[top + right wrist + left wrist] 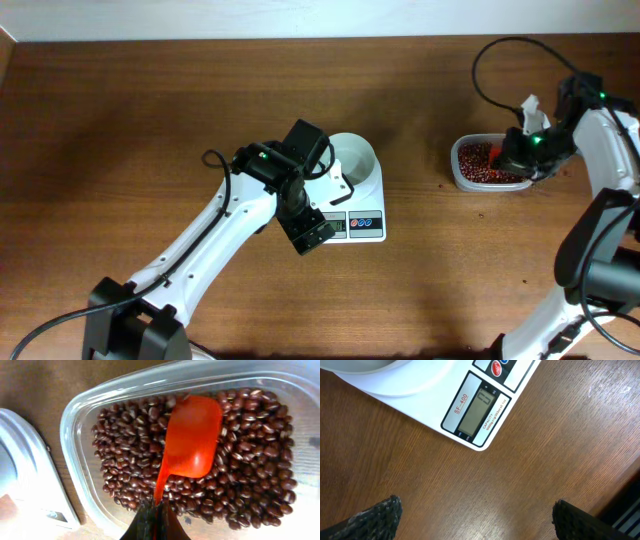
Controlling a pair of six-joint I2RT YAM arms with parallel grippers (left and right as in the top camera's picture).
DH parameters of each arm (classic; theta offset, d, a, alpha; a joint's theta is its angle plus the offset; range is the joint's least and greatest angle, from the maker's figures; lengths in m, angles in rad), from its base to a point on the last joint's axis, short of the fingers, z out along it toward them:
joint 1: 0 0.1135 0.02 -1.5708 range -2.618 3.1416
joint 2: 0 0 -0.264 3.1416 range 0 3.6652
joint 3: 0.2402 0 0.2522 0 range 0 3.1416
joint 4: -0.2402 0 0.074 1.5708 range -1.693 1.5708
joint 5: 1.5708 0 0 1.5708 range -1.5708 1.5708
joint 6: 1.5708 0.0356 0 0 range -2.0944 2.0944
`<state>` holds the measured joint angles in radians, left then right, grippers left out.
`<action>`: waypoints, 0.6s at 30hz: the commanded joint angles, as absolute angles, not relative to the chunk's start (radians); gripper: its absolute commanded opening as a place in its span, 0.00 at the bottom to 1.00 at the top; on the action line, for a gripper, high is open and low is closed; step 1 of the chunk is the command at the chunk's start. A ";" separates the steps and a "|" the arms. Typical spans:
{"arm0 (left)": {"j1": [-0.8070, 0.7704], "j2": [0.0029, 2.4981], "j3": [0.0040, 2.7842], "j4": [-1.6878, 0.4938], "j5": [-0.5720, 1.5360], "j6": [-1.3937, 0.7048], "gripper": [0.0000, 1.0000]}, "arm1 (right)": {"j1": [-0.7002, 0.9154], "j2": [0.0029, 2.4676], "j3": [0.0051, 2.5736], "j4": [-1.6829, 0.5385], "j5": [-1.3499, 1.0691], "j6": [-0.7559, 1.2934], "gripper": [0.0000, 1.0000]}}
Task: Scoop item into bowl and weigh 50g on scale
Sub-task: 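Lift the filled scoop out of the bean tub with the right gripper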
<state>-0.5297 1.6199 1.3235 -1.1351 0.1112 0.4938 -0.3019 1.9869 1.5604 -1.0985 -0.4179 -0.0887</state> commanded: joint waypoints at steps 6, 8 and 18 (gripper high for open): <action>-0.524 1.629 1.317 -1.134 0.107 0.503 0.99 | -0.416 2.006 1.541 -1.120 -0.761 -0.128 0.04; -0.524 1.629 1.317 -1.134 0.107 0.503 0.99 | -0.440 2.006 1.541 -1.119 -0.834 -0.128 0.04; -0.524 1.629 1.317 -1.134 0.107 0.503 0.99 | -0.519 2.006 1.542 -1.200 -0.824 -0.154 0.04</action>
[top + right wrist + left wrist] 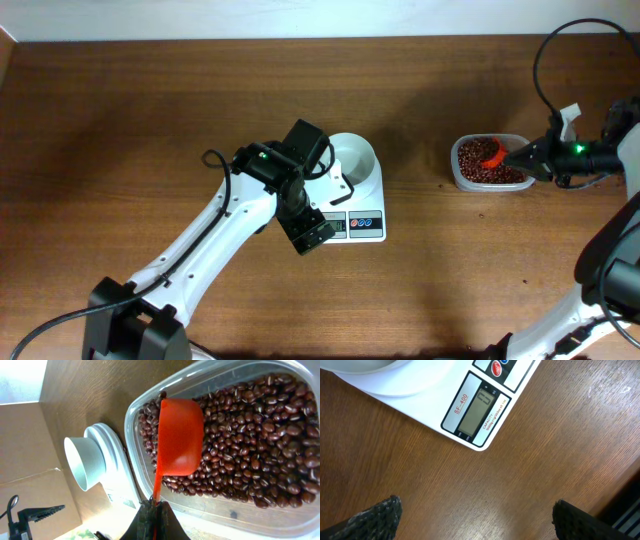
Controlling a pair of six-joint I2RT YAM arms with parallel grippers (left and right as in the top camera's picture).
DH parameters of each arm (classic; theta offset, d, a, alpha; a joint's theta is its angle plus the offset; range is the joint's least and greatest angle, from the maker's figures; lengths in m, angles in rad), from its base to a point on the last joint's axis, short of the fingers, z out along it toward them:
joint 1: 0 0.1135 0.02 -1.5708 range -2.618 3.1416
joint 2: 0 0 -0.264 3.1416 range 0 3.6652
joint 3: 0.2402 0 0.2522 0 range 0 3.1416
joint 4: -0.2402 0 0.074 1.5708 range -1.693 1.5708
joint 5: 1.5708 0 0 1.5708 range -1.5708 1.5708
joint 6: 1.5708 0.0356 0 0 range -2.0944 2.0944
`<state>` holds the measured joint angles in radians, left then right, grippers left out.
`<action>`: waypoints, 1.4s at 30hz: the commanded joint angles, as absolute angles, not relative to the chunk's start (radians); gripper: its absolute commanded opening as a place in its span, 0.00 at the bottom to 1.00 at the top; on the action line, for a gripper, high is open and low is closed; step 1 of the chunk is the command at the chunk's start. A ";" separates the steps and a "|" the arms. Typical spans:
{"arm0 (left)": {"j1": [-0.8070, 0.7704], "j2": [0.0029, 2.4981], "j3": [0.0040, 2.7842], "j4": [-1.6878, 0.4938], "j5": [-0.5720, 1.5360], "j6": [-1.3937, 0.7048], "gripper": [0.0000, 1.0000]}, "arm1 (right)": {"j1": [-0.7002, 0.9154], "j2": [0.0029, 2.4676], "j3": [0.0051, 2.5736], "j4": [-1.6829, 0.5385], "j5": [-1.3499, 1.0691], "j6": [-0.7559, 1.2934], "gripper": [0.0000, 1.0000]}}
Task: Scoop item into bowl and weigh 50g on scale
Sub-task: 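Lift the filled scoop out of the bean tub with the right gripper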
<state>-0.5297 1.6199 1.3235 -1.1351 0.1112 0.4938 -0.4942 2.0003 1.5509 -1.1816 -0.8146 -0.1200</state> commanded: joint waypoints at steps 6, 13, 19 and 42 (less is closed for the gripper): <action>-0.524 1.629 1.317 -1.134 0.107 0.503 0.99 | -0.564 2.006 1.542 -1.232 -0.782 -0.188 0.04; -0.524 1.629 1.317 -1.134 0.107 0.503 0.99 | -0.579 2.006 1.543 -1.269 -0.843 -0.229 0.04; -0.524 1.629 1.317 -1.134 0.107 0.503 0.99 | -0.579 2.006 1.591 -1.309 -0.842 -0.232 0.04; -0.524 1.629 1.317 -1.134 0.107 0.503 0.99 | -0.575 2.005 1.672 -1.446 -0.948 -0.345 0.04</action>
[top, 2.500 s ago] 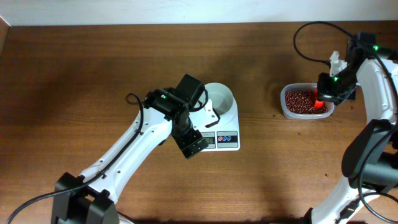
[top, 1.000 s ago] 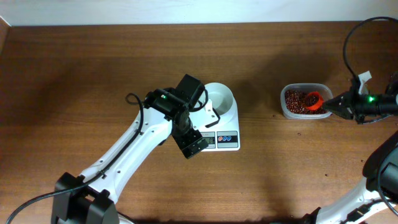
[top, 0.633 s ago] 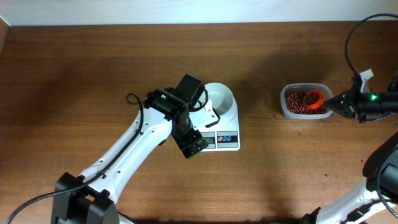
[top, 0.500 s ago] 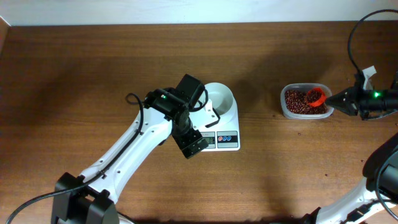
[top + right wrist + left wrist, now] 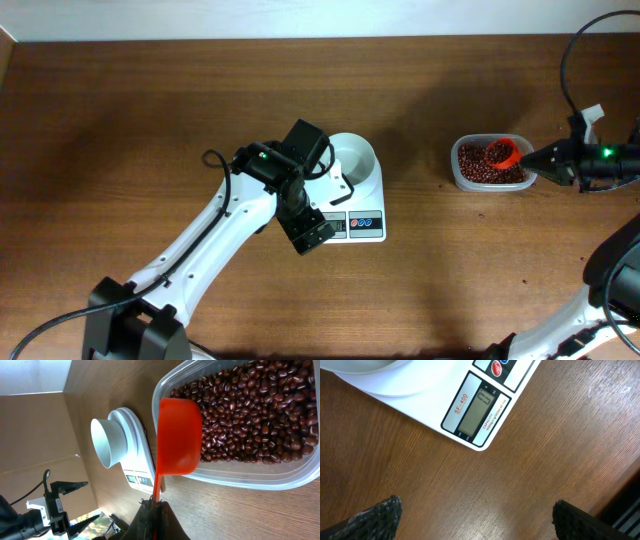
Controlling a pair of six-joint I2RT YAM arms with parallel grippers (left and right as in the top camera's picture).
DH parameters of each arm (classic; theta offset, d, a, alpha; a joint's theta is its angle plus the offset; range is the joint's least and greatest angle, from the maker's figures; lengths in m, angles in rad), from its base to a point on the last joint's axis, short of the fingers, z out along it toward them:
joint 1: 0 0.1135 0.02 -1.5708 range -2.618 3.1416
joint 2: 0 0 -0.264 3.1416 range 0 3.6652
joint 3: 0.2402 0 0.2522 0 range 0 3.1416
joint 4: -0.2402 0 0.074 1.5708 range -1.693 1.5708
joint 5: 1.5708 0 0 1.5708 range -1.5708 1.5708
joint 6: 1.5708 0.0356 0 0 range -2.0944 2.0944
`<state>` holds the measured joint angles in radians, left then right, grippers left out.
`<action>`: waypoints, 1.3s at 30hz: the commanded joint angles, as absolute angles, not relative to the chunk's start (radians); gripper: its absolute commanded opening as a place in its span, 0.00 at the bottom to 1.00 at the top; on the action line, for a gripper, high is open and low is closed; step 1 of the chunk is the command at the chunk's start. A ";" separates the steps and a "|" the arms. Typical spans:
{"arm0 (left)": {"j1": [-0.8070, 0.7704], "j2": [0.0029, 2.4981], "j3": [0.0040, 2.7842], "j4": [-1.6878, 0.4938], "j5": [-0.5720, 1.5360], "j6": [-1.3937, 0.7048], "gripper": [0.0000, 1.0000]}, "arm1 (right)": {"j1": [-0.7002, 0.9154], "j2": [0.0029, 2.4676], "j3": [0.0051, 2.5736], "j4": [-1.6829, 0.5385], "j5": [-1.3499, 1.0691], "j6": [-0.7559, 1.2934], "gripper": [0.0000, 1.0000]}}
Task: Scoop item into bowl and weigh 50g on scale
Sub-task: 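Lift the filled scoop out of the bean tub with the right gripper, then carry the scoop leftward over the white bowl on the scale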
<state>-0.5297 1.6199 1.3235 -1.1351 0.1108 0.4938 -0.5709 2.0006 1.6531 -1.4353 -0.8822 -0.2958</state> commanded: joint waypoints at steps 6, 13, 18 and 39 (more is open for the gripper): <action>-0.524 1.629 1.317 -1.134 0.107 0.503 0.99 | -0.575 2.005 1.672 -1.449 -1.003 -0.345 0.04; -0.524 1.629 1.317 -1.134 0.107 0.503 0.99 | -0.547 2.005 1.672 -1.451 -1.093 -0.360 0.04; -0.524 1.629 1.317 -1.134 0.107 0.503 0.99 | -0.413 2.005 1.672 -1.436 -1.116 -0.359 0.04; -0.524 1.629 1.317 -1.134 0.107 0.503 0.99 | 0.113 2.005 1.672 -1.184 -1.059 -0.200 0.04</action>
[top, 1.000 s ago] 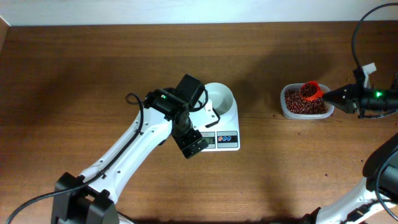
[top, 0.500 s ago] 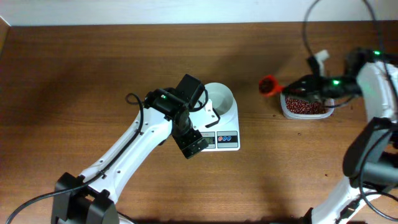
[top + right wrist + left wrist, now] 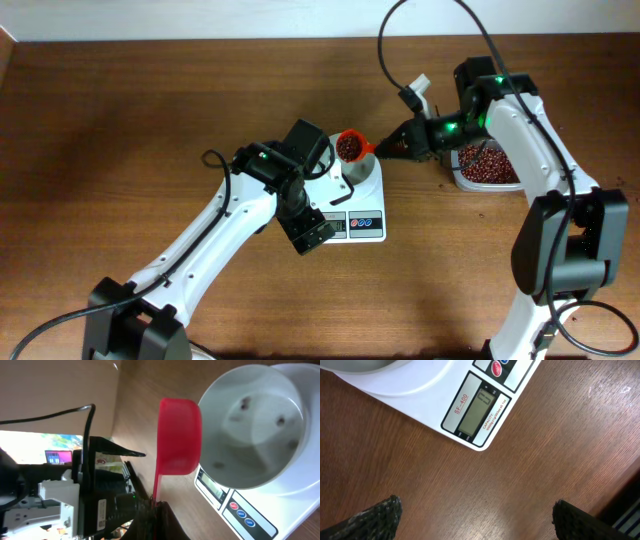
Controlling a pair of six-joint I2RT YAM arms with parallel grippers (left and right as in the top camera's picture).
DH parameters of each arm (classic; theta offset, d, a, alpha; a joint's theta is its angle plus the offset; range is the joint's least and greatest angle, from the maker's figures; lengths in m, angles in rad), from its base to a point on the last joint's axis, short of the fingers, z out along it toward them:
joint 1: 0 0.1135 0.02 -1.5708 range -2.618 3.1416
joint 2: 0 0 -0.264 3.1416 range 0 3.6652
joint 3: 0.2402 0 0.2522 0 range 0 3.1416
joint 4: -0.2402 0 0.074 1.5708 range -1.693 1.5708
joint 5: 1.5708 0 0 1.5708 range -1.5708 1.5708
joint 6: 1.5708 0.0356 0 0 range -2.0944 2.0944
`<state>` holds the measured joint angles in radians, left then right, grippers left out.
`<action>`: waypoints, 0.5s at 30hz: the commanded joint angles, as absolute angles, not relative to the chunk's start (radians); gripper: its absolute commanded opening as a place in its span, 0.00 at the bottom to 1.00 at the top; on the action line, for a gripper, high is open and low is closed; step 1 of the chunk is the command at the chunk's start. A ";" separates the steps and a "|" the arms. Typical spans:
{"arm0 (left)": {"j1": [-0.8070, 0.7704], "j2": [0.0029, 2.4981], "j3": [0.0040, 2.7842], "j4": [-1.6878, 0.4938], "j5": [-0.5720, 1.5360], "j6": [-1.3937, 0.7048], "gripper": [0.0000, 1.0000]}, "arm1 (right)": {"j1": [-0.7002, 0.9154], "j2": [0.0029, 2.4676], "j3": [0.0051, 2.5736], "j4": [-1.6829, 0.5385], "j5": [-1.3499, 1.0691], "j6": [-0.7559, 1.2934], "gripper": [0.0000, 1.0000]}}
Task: Scoop item into bowl and weigh 50g on scale
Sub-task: 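Carry the scoop leftward over the white bowl on the scale, then tip the scoop to pour beans into the bowl with the right gripper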
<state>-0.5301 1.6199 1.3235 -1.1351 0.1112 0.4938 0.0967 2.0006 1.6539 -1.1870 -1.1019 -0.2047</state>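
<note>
A white bowl (image 3: 364, 172) stands on the white scale (image 3: 366, 224). My right gripper (image 3: 392, 150) is shut on the handle of a red scoop (image 3: 349, 147) heaped with dark red beans, held at the bowl's far-left rim. In the right wrist view the scoop (image 3: 180, 435) hangs beside the bowl (image 3: 260, 455), which holds a few loose beans. The clear bean tub (image 3: 490, 165) sits to the right. My left gripper (image 3: 310, 232) hovers open over the table by the scale's display (image 3: 477, 410), nothing between its fingers (image 3: 375, 515).
The scale's red and blue buttons (image 3: 364, 218) face the table's front. The left arm's elbow and cable (image 3: 250, 165) lie just left of the bowl. The right arm reaches across from the tub toward the bowl.
My right gripper has carried the filled scoop from over the bean tub at the right to the bowl's rim on the scale. The left arm has not moved.
The scoop first lay down in the tub's beans in my right gripper. Then it was tilted among the beans, then lifted with beans over the tub. Now it is at the bowl on the scale. The left gripper stayed open by the display throughout.
</note>
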 commanded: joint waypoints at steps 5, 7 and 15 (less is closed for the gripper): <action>-0.524 1.629 1.317 -1.134 0.107 0.503 0.99 | 0.125 2.000 1.708 -1.199 -0.963 -0.140 0.04; -0.524 1.629 1.317 -1.134 0.107 0.503 0.99 | 0.159 1.996 1.760 -1.228 -0.872 -0.140 0.04; -0.524 1.629 1.317 -1.134 0.107 0.503 0.99 | 0.282 1.996 1.946 -1.296 -0.494 -0.141 0.04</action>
<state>-0.5297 1.6199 1.3235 -1.1355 0.1112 0.4938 0.2565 2.0006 1.8847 -1.2850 -0.6281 -0.1345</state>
